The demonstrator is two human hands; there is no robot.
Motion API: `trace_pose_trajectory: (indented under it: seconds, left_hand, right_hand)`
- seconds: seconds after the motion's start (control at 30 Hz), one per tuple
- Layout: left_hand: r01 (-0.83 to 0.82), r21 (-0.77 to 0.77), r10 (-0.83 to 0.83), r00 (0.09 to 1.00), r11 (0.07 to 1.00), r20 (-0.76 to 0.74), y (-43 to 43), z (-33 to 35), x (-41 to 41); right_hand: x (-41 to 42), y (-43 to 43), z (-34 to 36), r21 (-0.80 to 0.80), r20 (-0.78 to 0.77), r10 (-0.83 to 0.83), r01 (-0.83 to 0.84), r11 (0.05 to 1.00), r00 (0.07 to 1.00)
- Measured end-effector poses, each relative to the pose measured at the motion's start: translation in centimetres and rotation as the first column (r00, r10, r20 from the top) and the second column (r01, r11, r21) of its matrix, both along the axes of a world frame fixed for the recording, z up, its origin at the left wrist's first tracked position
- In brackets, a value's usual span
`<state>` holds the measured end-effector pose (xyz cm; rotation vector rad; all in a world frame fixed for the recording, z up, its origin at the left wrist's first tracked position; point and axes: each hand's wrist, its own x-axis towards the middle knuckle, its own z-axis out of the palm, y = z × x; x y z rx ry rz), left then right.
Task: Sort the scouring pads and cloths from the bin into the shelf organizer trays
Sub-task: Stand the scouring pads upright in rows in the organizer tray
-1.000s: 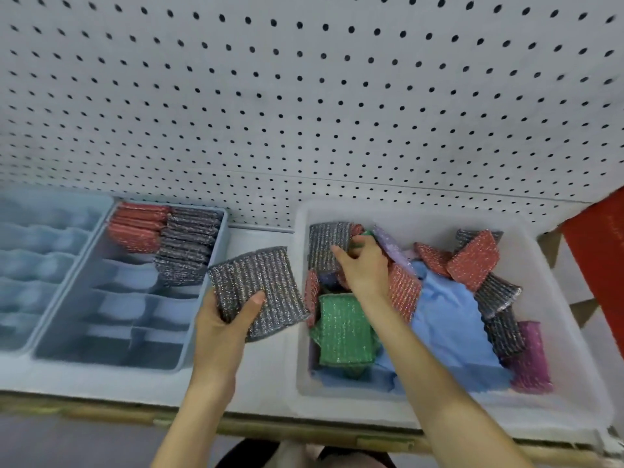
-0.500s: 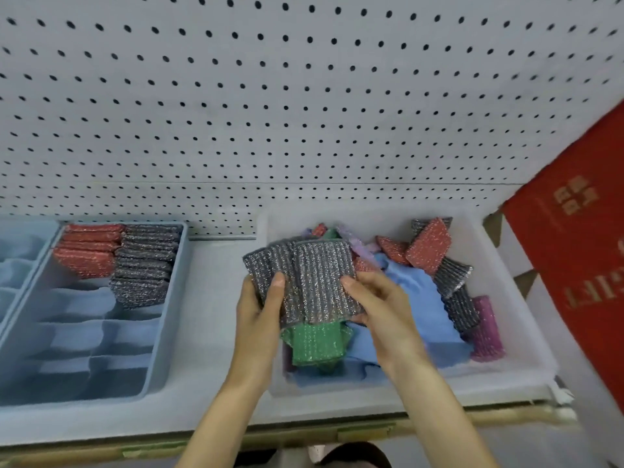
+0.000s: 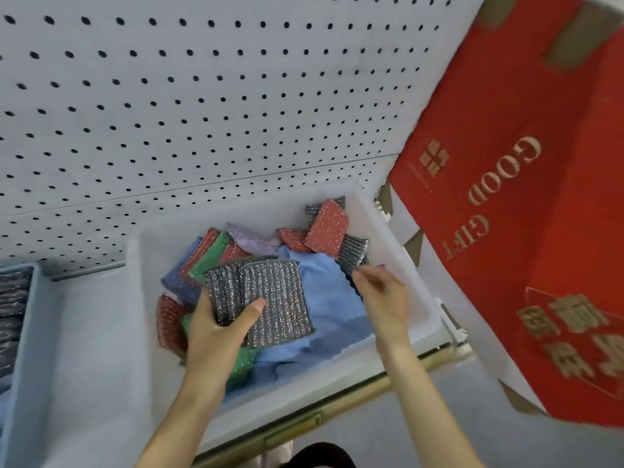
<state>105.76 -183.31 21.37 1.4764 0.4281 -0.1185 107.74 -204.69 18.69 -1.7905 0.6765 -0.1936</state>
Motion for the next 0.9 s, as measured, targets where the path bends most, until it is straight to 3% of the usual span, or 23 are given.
trace_pose_trajectory:
  seconds: [0.07, 0.23, 0.43, 0.57, 0.77, 0.9]
  left_hand:
    - [0.0, 0.005, 0.0, 1.0, 1.0, -0.014, -0.2, -0.4, 0.0]
    - [-0.048, 0.012, 0.048, 0.998, 0.999, -0.045, -0.4, -0.9, -0.1]
    - [-0.112, 0.027, 0.113, 0.993, 0.993, -0.043, 0.0, -1.0, -0.1]
    - [-0.138, 0.028, 0.14, 0.989, 0.99, -0.053, -0.1, -1.5, -0.3]
    - [-0.174, 0.05, 0.177, 0.981, 0.983, -0.075, -0.5, -2.3, -1.3]
    - [-0.173, 0.042, 0.176, 0.982, 0.984, -0.063, -0.8, -1.7, -1.5]
  right_hand:
    - [0.8, -1.9, -0.5, -0.13, -0.031, 0.021, -0.025, 0.991, 0.999]
    - [5.0, -2.6, -1.7, -0.254, -0.155, 0.136, -0.173, 0.952, 0.978]
    - [7.7, -2.5, -3.7, -0.206, -0.3, 0.107, -0.174, 0.963, 0.948]
    - [7.9, -2.4, -4.0, -0.188, -0.304, 0.183, -0.247, 0.951, 0.935]
    - [8.0, -2.9, -4.2, -0.295, -0.316, 0.18, -0.277, 0.915, 0.931]
    - [6.3, -3.8, -2.6, -0.386, -0.193, 0.12, -0.188, 0.903, 0.974]
